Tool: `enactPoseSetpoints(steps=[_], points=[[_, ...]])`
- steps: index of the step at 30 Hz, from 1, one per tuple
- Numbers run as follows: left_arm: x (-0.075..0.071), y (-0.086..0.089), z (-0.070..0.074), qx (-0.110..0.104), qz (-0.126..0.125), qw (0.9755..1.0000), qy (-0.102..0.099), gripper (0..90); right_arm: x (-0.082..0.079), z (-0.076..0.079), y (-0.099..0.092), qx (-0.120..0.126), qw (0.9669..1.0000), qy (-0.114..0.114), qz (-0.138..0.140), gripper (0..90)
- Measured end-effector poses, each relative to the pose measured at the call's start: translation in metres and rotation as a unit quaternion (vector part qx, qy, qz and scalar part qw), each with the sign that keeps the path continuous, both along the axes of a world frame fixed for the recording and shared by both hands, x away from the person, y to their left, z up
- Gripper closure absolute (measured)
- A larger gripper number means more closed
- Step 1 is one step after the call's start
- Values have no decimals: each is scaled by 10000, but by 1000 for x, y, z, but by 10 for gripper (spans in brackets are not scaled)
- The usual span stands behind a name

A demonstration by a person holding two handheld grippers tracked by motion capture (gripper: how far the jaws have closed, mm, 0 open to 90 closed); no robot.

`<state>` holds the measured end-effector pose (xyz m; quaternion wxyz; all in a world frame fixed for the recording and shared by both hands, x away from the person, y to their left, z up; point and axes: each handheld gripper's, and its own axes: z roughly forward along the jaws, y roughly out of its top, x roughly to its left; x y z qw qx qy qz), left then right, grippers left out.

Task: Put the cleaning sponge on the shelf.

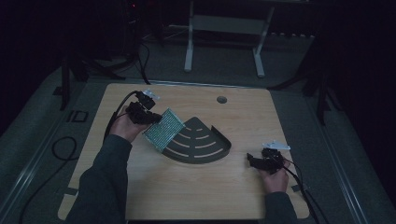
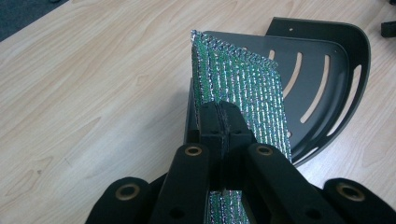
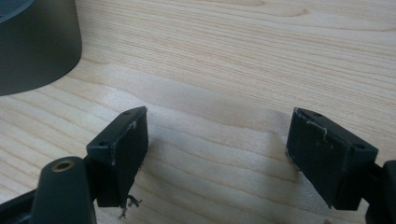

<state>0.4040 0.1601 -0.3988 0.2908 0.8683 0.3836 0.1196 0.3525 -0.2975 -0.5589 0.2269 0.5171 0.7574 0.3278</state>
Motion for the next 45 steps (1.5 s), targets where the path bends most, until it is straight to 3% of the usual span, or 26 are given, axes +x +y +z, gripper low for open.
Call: enactPoseSetpoints(steps=[15, 25, 45], points=[[12, -13, 1, -2, -307, 9994, -182, 900, 0, 0, 0, -6, 10000, -4, 6, 203], [18, -14, -5, -67, -465, 9986, -261, 900, 0, 0, 0, 0, 10000, 6, 1, 202], [29, -24, -22, 83, -593, 9978, -286, 900, 0, 0, 0, -1, 10000, 6, 4, 203]])
